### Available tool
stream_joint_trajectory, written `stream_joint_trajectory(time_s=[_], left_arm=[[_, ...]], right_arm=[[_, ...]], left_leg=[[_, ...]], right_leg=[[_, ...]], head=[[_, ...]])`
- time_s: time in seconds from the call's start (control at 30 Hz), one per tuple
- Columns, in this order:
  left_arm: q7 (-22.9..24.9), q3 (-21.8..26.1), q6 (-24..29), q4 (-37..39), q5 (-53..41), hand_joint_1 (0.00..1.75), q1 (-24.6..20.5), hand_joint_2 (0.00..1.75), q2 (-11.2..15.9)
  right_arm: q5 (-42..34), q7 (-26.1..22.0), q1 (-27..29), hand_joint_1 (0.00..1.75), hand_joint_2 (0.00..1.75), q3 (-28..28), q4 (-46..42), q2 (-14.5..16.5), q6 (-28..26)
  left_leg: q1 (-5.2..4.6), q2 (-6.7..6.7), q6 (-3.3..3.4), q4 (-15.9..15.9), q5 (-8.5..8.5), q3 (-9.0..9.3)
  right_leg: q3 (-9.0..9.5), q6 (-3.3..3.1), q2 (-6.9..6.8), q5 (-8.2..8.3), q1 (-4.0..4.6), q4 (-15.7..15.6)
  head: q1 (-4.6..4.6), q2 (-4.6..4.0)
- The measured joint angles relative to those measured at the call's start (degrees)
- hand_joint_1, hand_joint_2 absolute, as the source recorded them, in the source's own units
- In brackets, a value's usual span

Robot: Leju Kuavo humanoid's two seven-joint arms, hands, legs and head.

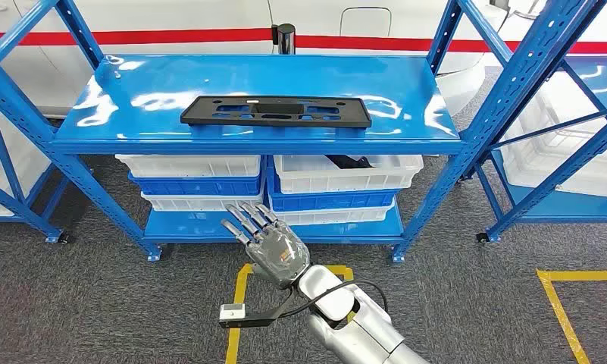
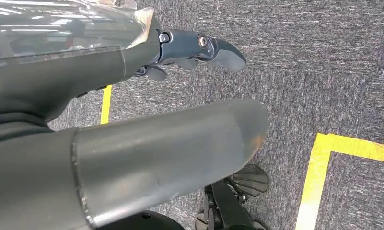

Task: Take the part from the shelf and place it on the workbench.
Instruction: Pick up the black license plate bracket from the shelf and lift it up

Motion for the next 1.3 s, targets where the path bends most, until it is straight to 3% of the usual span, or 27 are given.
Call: stream_joint_trajectory(time_s=[0.2,0.37,0.67,0.83,0.97,1.07,1.17,1.3], left_arm=[[0.0,0.63,0.0,0.03,-0.28,0.0,0.0,0.0,0.1],[0.0,0.73,0.0,0.16,-0.57,0.0,0.0,0.0,0.22],[-0.02,1.68,0.75,0.43,-0.28,0.0,0.09,0.0,0.34],[0.28,2.0,0.66,0.55,-0.49,0.0,0.14,0.0,0.35],[0.97,2.02,0.51,0.57,-1.0,0.0,0.13,0.0,0.38],[1.07,2.02,0.43,0.59,-1.21,0.0,0.12,0.0,0.42],[1.18,2.02,0.27,0.64,-1.49,0.0,0.13,0.0,0.46],[1.48,2.02,0.03,0.67,-2.01,0.0,0.1,0.0,0.5]], right_arm=[[7.44,5.65,-1.3,0.0,1.75,2.18,0.73,-0.29,-3.58],[8.18,7.78,-1.92,0.0,1.75,3.27,1.19,-0.51,-4.86],[8.22,14.53,-2.76,0.0,1.75,4.09,0.46,-1.29,-2.51],[8.22,14.99,-3.21,0.0,1.75,2.96,-0.86,-1.76,-0.52],[8.09,13.78,-4.06,0.0,1.75,1.2,-0.93,-1.67,3.24],[7.78,11.79,-5.35,0.0,1.75,0.13,-0.85,-1.38,9.4],[7.49,10.77,-7.7,0.0,1.75,-0.41,-0.8,-1.25,15.41],[6.12,9.52,-11.66,0.0,1.75,-0.55,-0.49,-1.14,19.38]], left_leg=[[0.0,0.0,0.0,0.0,0.0,0.0],[0.0,0.0,0.0,0.0,0.0,0.0],[0.0,0.0,0.0,0.0,0.0,0.0],[0.0,0.0,0.0,0.01,0.0,0.0],[0.0,0.01,0.0,0.0,0.0,0.0],[0.0,0.0,-0.02,0.0,0.02,-0.01],[0.0,0.0,-0.04,0.0,0.04,-0.01],[0.0,0.0,-0.04,0.01,0.06,0.0]], right_leg=[[-0.01,0.0,0.0,0.0,0.0,0.0],[-0.01,0.0,0.0,0.0,0.0,0.0],[-0.01,0.0,0.0,0.0,0.0,0.0],[0.0,0.0,0.0,0.0,0.0,0.0],[0.0,0.0,0.0,0.0,0.0,0.0],[0.0,0.0,0.0,0.01,0.0,0.01],[0.0,0.0,0.0,0.01,0.0,0.02],[0.0,0.0,0.0,0.02,0.0,0.02]], head=[[0.0,0.0],[0.0,0.0],[0.0,0.0],[0.0,0.0],[0.0,0.0],[0.0,0.0],[0.0,0.0],[0.0,0.0]])
